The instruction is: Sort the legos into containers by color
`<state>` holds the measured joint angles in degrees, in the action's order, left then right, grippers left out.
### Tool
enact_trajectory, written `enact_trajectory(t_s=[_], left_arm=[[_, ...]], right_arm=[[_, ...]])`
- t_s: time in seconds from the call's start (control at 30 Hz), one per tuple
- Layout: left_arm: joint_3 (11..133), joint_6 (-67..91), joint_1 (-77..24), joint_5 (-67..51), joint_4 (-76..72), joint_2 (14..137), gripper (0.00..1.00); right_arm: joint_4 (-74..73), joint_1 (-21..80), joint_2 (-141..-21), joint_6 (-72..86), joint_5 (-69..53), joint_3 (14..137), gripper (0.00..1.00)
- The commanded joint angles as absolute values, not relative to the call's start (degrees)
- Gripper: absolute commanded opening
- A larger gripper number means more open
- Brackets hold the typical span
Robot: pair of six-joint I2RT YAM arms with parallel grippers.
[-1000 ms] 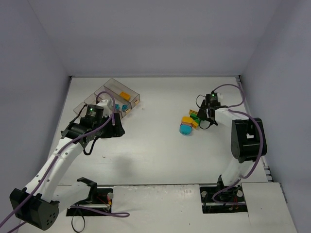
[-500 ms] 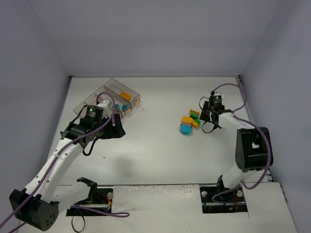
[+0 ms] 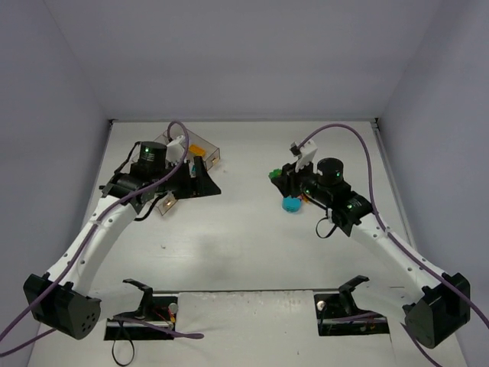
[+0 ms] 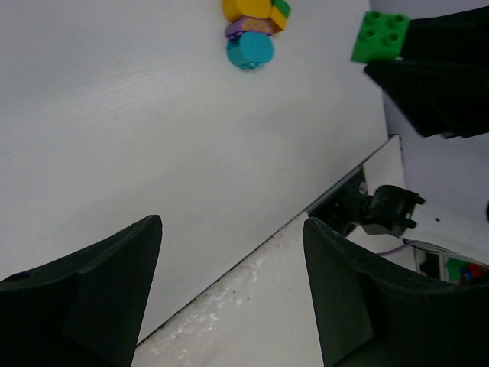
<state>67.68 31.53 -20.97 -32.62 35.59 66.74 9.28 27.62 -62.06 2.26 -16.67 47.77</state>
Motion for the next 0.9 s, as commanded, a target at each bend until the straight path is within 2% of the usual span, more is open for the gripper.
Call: enact_trajectory(t_s=[0.0,0.2,0.43,0.87], left_arm=[[71.1,38.9,-22.8,-43.8,27.0,68.9,0.68],[73.6,46.3,-27.1,-44.2,20.3,73.4,0.68],[76.9,49.4,-28.5,-41.4,20.3,78.7,0.68],[80.3,45.7,-32.1,-41.2,22.5,84.8,0.65]], right_arm=[[12.6,30.5,-61.4,-1.1,-24.6,49.0,0.00],[12.2,35.1,-63.6,-2.0,-26.5,51.2,0.00],[12.3,37.7,-65.1,-2.5,-25.9,51.9,0.00],[12.7,38.5,-65.6,-1.8,-25.5,51.3,0.00]])
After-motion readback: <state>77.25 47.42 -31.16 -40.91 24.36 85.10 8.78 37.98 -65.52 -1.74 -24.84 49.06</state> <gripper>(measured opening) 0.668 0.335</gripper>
